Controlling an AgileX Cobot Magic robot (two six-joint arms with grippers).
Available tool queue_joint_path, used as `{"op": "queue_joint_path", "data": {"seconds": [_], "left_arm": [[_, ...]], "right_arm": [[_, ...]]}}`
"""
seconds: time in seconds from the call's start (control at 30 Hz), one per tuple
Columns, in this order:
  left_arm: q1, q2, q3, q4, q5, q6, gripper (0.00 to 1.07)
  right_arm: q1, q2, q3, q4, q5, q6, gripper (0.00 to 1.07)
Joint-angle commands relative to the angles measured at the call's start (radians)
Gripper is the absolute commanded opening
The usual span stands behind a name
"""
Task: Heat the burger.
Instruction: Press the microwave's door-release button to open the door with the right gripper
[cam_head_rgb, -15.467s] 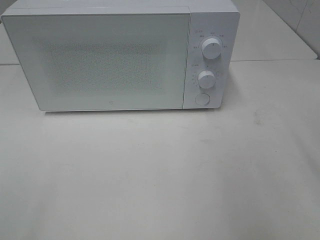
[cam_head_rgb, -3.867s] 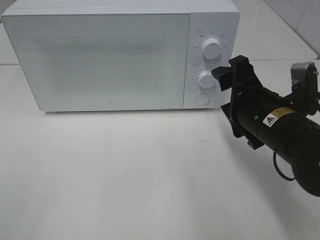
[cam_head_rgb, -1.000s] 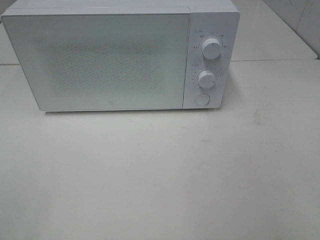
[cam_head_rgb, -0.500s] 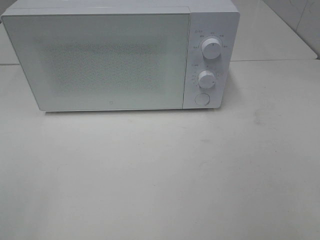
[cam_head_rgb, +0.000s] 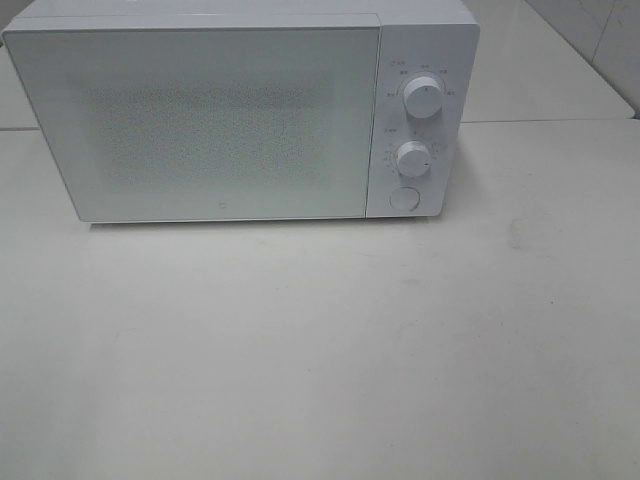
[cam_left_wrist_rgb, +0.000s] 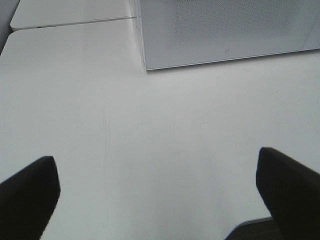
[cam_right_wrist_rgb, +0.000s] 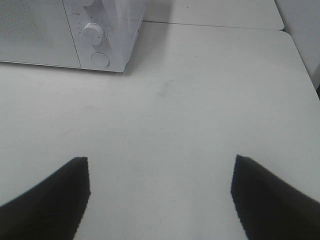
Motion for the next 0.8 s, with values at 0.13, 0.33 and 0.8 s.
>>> {"op": "queue_joint_path", "data": {"seconds": [0.13,0.33,0.8], "left_arm": [[0.004,-0.015,0.003,-0.007,-0.012,-0.007,1.0],[0.004,-0.015,0.003,-0.007,-0.012,-0.007,1.0],[0.004,-0.01,0.003,-0.007,-0.012,-0.007,1.0]], "right_arm": [[-0.008,-0.031,0.002,-0.006,0.002,0.008,0.75],[-0.008,-0.031,0.002,-0.006,0.002,0.008,0.75],[-0.008,0.019,-0.022,-0.006,-0.183,0.015,0.75]]}}
